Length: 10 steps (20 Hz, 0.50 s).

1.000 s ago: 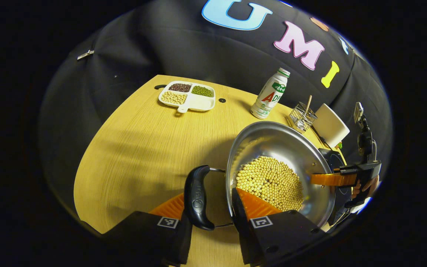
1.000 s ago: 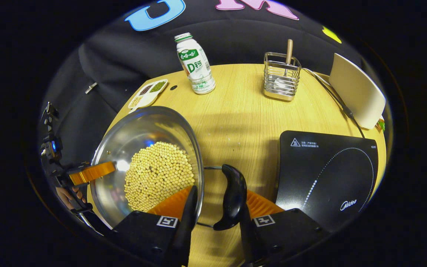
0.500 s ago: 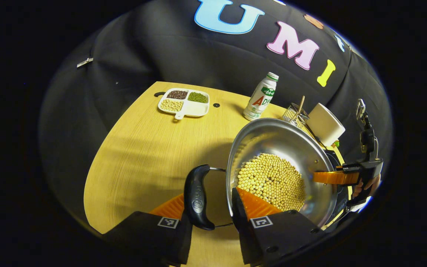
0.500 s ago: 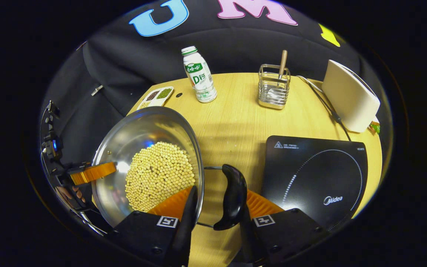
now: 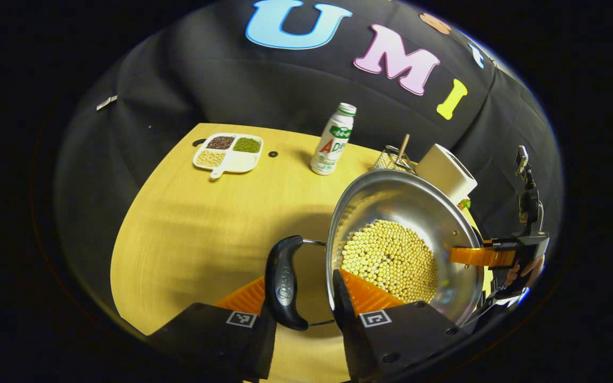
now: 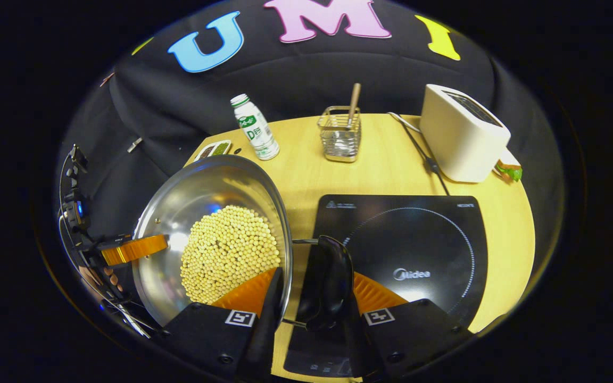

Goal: First push the handle of the pot to place it horizontally, then grasp the pot with both hands and set it on the induction cooktop.

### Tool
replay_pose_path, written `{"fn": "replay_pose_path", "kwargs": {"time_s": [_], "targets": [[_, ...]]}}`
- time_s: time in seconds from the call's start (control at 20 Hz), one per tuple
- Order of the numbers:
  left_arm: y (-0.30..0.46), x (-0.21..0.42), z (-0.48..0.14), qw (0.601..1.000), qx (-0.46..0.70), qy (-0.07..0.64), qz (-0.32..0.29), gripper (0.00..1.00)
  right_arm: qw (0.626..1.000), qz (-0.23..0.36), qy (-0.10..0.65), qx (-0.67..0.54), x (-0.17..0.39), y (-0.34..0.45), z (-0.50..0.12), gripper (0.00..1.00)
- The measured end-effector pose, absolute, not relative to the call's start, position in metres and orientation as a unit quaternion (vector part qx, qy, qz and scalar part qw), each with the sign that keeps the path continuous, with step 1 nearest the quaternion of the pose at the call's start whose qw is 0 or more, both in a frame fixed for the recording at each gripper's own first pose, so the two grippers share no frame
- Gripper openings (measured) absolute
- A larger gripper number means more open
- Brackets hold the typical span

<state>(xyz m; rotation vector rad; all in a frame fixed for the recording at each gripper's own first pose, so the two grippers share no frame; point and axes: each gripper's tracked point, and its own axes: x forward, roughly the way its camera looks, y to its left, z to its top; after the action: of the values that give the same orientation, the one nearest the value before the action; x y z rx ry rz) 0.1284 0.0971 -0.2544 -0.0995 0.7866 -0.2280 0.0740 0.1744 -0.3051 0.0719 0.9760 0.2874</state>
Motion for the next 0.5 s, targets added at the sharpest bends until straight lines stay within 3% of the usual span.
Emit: {"fn": "replay_pose_path", "kwargs": {"time_s": [0.5], "targets": [[-0.028, 0.138, -0.250, 0.909, -0.031, 0.385, -0.156, 0.55, 0.880, 0.094, 0.462, 0.058, 0.070, 0.054, -0.288, 0.58]]}}
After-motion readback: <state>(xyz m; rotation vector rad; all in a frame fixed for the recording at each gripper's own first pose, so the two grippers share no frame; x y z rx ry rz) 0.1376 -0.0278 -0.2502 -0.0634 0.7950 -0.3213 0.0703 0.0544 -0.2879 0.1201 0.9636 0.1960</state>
